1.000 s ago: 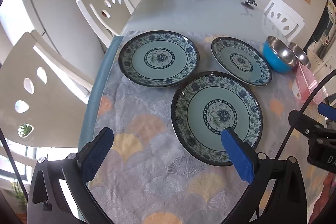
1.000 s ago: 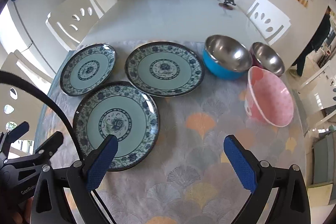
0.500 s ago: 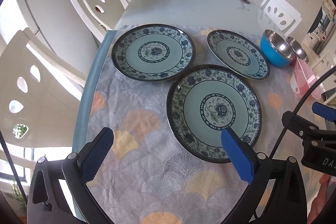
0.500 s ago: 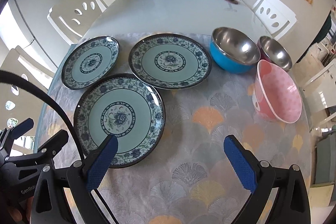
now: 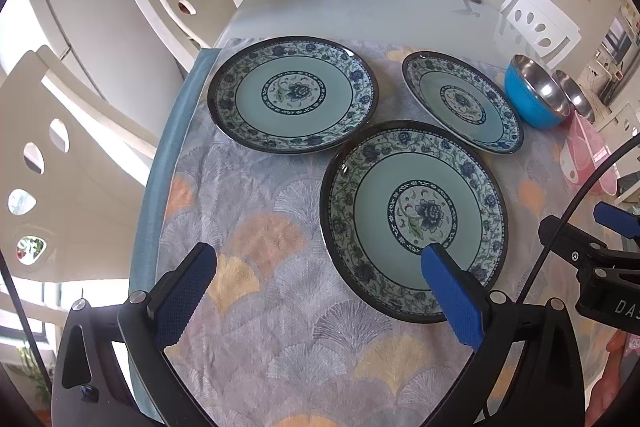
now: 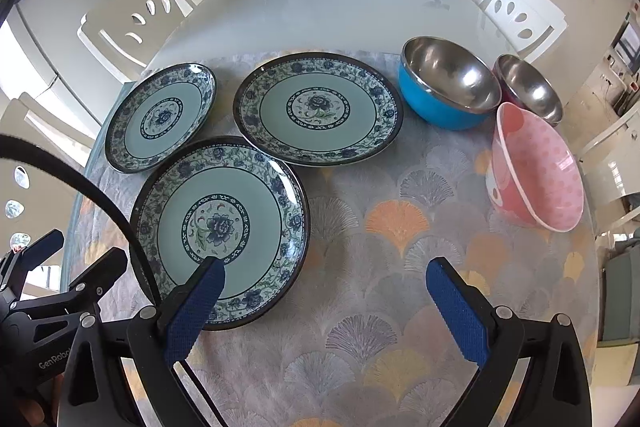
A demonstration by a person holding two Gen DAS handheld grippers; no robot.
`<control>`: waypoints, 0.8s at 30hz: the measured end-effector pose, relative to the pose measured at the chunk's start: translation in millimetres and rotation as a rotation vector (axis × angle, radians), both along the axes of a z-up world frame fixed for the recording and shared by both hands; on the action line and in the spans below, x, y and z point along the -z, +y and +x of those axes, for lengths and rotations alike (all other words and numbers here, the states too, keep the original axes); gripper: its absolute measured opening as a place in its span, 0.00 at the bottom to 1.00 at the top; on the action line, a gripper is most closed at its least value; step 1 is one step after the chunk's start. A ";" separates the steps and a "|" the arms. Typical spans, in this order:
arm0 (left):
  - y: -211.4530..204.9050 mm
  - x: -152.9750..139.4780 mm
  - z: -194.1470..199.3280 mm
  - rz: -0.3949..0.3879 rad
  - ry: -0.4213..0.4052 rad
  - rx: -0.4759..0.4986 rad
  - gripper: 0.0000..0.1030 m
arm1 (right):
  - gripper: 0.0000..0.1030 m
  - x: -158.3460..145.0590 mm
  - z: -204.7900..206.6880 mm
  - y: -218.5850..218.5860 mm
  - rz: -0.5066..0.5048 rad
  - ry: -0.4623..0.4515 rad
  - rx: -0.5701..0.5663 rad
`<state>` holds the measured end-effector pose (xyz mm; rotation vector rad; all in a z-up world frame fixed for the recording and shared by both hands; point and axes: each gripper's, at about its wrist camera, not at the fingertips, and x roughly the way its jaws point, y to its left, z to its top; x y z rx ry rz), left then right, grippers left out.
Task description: Organize plates and bowls
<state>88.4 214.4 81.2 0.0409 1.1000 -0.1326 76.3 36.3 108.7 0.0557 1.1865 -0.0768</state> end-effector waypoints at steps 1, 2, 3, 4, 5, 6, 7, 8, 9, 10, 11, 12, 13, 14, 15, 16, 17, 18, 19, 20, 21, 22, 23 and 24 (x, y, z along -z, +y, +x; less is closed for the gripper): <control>0.4 0.8 0.5 0.001 0.002 -0.001 0.99 | 0.97 1.2 0.6 0.3 0.000 0.003 0.000; 0.8 2.2 1.2 0.004 0.004 -0.002 0.99 | 0.97 2.8 1.1 0.5 0.000 0.006 0.000; 0.5 3.4 1.8 0.007 0.006 -0.001 0.99 | 0.97 4.2 0.9 0.1 0.000 0.009 0.001; 0.1 5.0 2.8 0.010 0.009 0.001 0.99 | 0.97 5.7 1.5 -0.3 0.001 0.013 0.002; -0.4 6.2 3.4 0.012 0.010 0.002 0.99 | 0.97 7.3 2.1 -0.7 0.001 0.017 0.003; -0.5 7.7 4.5 0.011 0.012 0.006 0.98 | 0.97 8.7 3.4 -0.6 0.001 0.019 0.004; -0.7 9.1 5.8 0.009 0.011 0.011 0.97 | 0.97 10.9 4.8 -1.0 -0.002 0.022 0.004; -0.7 10.1 6.8 0.005 0.009 0.013 0.97 | 0.97 12.1 5.8 -1.8 -0.003 0.022 0.004; -0.7 11.9 8.5 -0.004 0.006 0.017 0.97 | 0.97 13.7 7.7 -2.3 -0.005 0.023 0.004; -0.9 13.5 10.3 -0.012 0.007 0.021 0.96 | 0.97 15.7 9.7 -2.9 -0.005 0.024 0.004; -1.1 15.4 12.6 -0.018 0.009 0.025 0.95 | 0.97 18.7 12.9 -3.8 -0.009 0.027 0.002; -2.0 17.5 15.1 -0.024 0.007 0.032 0.93 | 0.97 20.1 14.5 -4.1 -0.011 0.030 0.001; -3.0 19.9 17.7 -0.028 0.006 0.038 0.93 | 0.97 22.7 17.3 -4.4 -0.016 0.032 -0.002; -3.7 21.2 19.3 -0.031 0.007 0.040 0.93 | 0.96 24.9 19.8 -4.9 -0.022 0.034 -0.003; -4.3 23.7 22.2 -0.034 0.011 0.041 0.92 | 0.93 27.9 22.7 -4.9 -0.022 0.037 -0.007; -4.9 25.8 24.7 -0.038 0.016 0.041 0.92 | 0.90 29.9 24.9 -5.1 -0.015 0.039 -0.010; -5.2 28.7 27.8 -0.044 0.024 0.041 0.91 | 0.88 32.3 27.3 -5.4 -0.007 0.044 -0.013; -5.6 30.2 29.6 -0.048 0.030 0.042 0.87 | 0.86 36.3 30.2 -5.4 0.001 0.052 -0.017; -6.4 32.4 31.3 -0.051 0.035 0.045 0.85 | 0.83 38.9 31.7 -5.6 0.009 0.057 -0.020; -7.2 35.0 33.1 -0.050 0.043 0.047 0.84 | 0.82 42.0 33.2 -5.8 0.016 0.064 -0.021; -8.1 37.8 34.9 -0.046 0.052 0.050 0.81 | 0.80 45.3 34.6 -5.8 0.023 0.072 -0.021; -9.2 40.7 36.6 -0.048 0.062 0.054 0.79 | 0.77 49.4 36.5 -6.3 0.034 0.083 -0.023; -9.5 42.7 37.3 -0.053 0.070 0.056 0.76 | 0.75 51.3 37.0 -6.9 0.048 0.098 -0.023; -10.0 46.2 39.1 -0.062 0.090 0.058 0.68 | 0.71 53.7 37.6 -7.5 0.052 0.103 -0.021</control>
